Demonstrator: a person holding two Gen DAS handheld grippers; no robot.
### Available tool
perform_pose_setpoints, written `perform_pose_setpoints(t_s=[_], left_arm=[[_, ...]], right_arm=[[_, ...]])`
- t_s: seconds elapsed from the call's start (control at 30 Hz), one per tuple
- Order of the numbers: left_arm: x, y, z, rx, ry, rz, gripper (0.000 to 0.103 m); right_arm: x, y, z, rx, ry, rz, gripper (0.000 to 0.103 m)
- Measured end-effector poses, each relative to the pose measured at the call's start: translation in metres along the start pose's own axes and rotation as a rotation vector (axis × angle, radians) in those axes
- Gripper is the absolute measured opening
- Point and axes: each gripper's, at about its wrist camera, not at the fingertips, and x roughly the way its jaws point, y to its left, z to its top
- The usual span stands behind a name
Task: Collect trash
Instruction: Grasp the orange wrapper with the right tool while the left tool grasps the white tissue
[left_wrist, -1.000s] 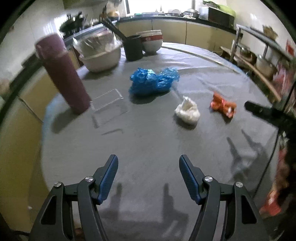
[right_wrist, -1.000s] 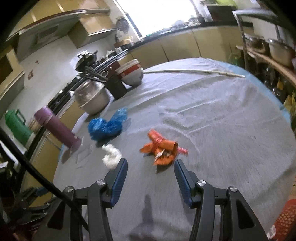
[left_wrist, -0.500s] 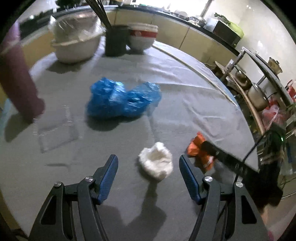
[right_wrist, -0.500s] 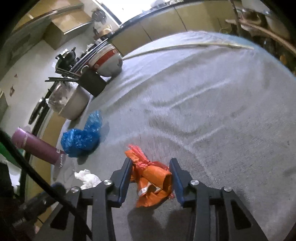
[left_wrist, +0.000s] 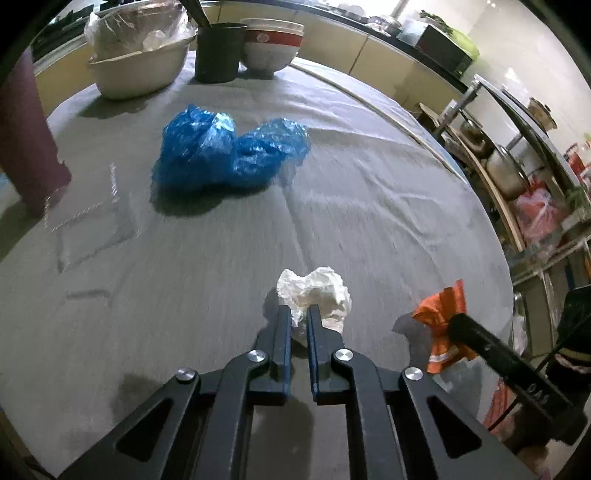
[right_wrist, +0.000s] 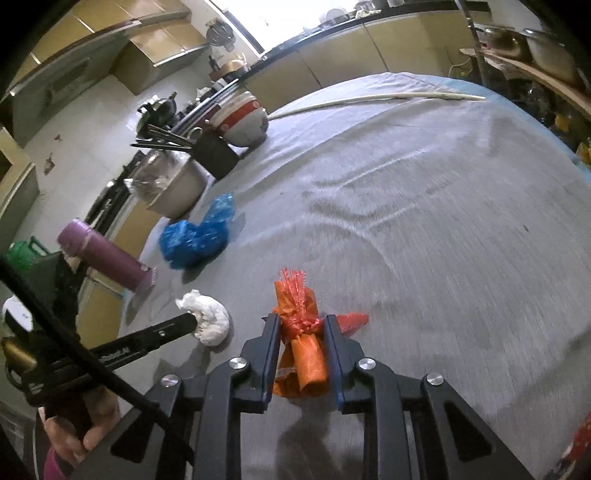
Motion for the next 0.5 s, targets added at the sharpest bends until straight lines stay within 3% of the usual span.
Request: perform_pose_setpoints(t_s=[0.17,0.5], left_arm=[[-0.021,-0.001,-0.022,0.023,0.002,0.02,0.005],[-0.077,-0.031,-0.064,0.118,-0.086,0.013,0.003]], right_arm=[[-0.03,0.005,-0.022,-0.004,-0.02,0.041,0.025],[-0.093,-0.002,-0.067,-0.001,-0.089,0.046,0.025]])
